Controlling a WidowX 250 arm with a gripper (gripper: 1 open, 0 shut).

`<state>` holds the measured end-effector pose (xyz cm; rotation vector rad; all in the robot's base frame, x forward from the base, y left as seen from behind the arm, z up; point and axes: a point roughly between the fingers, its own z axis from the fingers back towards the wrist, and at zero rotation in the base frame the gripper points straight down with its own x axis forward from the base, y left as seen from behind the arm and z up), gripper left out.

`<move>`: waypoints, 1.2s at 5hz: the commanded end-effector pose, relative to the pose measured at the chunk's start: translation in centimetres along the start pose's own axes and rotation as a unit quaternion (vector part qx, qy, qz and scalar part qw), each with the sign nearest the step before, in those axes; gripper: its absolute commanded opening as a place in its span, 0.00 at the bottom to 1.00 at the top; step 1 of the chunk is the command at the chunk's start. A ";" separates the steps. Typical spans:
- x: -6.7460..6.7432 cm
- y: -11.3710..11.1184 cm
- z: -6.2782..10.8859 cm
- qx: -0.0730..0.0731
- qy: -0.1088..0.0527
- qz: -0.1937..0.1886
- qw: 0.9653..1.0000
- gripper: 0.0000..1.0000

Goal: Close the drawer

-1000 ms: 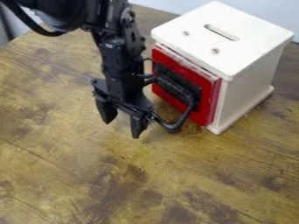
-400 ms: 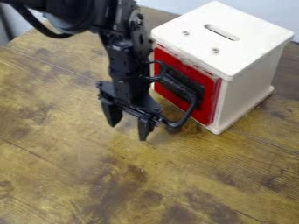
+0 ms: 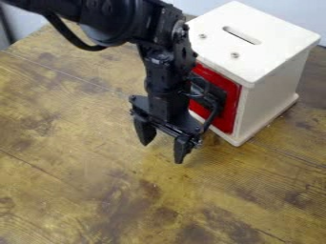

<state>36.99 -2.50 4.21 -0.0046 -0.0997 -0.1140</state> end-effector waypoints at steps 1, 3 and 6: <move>1.4 -1.1 4.1 -0.001 -0.046 -0.019 0.999 1.00; 1.7 -0.6 4.1 0.008 -0.063 0.040 0.997 1.00; 1.8 -2.5 5.4 0.001 -0.052 0.037 0.998 1.00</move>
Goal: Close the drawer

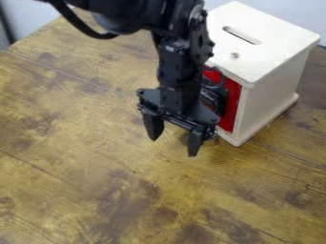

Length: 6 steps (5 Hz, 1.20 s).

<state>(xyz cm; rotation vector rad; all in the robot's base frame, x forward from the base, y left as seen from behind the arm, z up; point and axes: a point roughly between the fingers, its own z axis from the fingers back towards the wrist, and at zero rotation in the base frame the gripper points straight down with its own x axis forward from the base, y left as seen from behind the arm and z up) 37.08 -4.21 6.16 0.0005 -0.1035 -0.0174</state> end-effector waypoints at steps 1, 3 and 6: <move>1.1 -0.6 2.8 -0.009 -0.049 -0.019 0.999 1.00; 0.6 0.0 1.7 -0.010 -0.032 -0.053 0.998 1.00; 0.6 0.9 1.9 -0.010 -0.022 -0.089 0.996 1.00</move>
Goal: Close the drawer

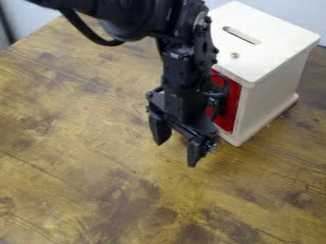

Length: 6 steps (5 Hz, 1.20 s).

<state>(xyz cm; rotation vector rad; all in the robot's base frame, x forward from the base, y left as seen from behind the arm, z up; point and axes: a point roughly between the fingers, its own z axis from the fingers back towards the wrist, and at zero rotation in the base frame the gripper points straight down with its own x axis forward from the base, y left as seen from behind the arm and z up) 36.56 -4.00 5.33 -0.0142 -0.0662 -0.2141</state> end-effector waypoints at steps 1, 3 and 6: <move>1.2 1.4 4.1 0.013 -0.055 0.015 0.998 1.00; 1.7 1.2 6.0 0.011 -0.072 -0.003 0.997 1.00; 1.2 -1.0 2.1 0.000 -0.047 -0.031 0.998 1.00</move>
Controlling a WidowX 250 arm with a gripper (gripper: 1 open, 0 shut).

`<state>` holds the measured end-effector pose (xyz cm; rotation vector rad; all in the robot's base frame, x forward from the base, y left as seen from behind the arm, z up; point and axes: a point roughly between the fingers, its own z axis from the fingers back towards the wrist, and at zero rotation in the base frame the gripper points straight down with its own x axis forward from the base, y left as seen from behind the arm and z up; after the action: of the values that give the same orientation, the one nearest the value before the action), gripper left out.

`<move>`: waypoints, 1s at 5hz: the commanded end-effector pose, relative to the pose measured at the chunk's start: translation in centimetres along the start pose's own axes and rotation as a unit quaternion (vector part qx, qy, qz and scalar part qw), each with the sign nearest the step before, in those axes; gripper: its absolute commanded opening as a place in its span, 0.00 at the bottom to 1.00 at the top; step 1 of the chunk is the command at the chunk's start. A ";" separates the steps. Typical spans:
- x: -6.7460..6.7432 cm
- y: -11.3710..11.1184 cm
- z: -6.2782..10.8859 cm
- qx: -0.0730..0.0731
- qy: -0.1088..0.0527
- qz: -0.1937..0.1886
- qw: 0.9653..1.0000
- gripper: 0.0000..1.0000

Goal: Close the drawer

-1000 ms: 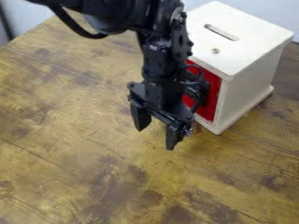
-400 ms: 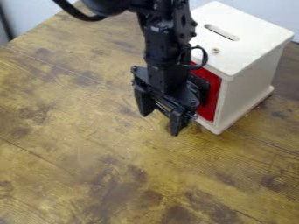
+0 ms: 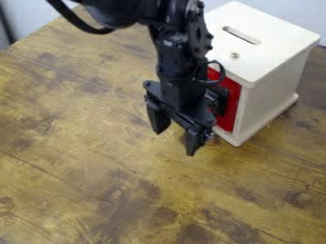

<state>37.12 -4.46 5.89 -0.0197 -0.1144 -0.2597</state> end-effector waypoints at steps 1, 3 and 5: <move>0.5 -0.5 1.2 0.002 -0.015 -0.001 1.000 1.00; -0.3 -0.5 0.9 0.009 -0.013 0.021 1.000 1.00; -1.1 0.5 3.1 0.016 -0.034 0.046 0.998 1.00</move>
<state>35.36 -3.96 6.03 -0.0014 -0.1060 -0.1740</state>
